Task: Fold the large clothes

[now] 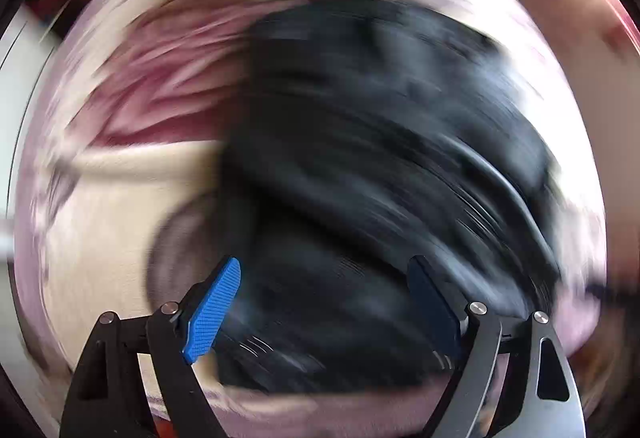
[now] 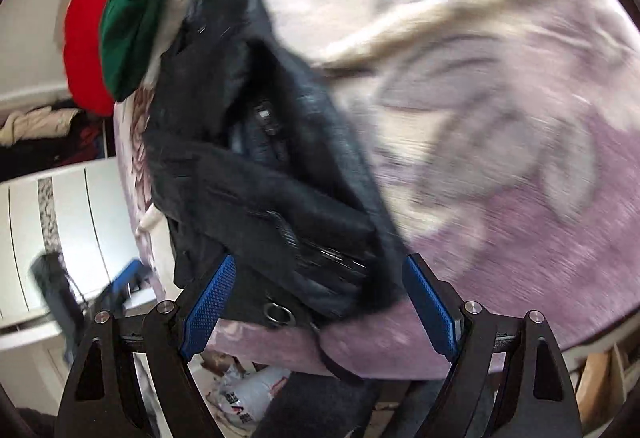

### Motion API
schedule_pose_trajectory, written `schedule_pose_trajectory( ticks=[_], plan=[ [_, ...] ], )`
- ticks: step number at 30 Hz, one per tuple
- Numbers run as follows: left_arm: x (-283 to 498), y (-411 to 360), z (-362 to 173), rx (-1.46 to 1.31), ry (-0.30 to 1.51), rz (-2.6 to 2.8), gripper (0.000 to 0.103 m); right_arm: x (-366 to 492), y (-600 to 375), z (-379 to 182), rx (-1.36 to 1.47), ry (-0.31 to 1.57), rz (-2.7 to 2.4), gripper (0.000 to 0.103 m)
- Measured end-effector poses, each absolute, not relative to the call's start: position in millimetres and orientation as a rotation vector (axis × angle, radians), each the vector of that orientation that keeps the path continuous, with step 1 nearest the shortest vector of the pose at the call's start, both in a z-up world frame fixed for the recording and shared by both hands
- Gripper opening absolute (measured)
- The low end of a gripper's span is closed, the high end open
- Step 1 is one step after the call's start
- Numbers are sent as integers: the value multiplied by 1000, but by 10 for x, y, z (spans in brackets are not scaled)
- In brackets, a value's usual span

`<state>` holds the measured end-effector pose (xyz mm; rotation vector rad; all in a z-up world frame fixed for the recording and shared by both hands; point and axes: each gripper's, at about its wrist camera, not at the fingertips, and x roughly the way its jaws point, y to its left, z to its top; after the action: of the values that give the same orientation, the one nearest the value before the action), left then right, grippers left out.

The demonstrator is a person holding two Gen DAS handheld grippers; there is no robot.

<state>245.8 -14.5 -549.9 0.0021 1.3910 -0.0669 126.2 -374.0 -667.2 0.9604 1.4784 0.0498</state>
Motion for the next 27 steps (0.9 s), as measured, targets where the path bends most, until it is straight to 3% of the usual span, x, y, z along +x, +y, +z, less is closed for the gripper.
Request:
schedule_pose_trajectory(
  ticks=[4, 6, 7, 8, 9, 10, 11, 19, 23, 27],
  plan=[
    [3176, 457, -5896, -298, 1450, -15, 84, 1379, -3581, -6734, 938, 1486, 10, 87],
    [3405, 444, -6138, -282, 1483, -28, 83, 1365, -3576, -6769, 947, 1490, -33, 87],
    [3493, 374, -6278, -228, 1502, -32, 77, 1346, -3586, -6776, 963, 1486, -51, 87],
    [3533, 310, -6347, -189, 1506, -49, 52, 1315, -3601, -6777, 982, 1484, -76, 87],
    [3555, 189, -6401, -138, 1491, -109, 34, 1295, -3607, -6773, 997, 1482, -90, 87],
    [3550, 96, -6413, -81, 1479, -127, 29, 1278, -3607, -6768, 1007, 1479, -102, 87],
    [3530, 20, -6393, -30, 1457, -138, 17, 1254, -3609, -6737, 1011, 1474, -121, 87],
    [3358, 563, -6263, -250, 1392, -63, 5, 1341, -3368, -6754, 950, 1492, -140, 86],
    [3360, 705, -6182, -320, 1440, -97, 6, 1392, -3270, -7011, 949, 1609, -209, 74],
    [3419, 718, -5844, -226, 1419, -169, 8, 1446, -3366, -6803, 940, 1554, -225, 74]
  ],
)
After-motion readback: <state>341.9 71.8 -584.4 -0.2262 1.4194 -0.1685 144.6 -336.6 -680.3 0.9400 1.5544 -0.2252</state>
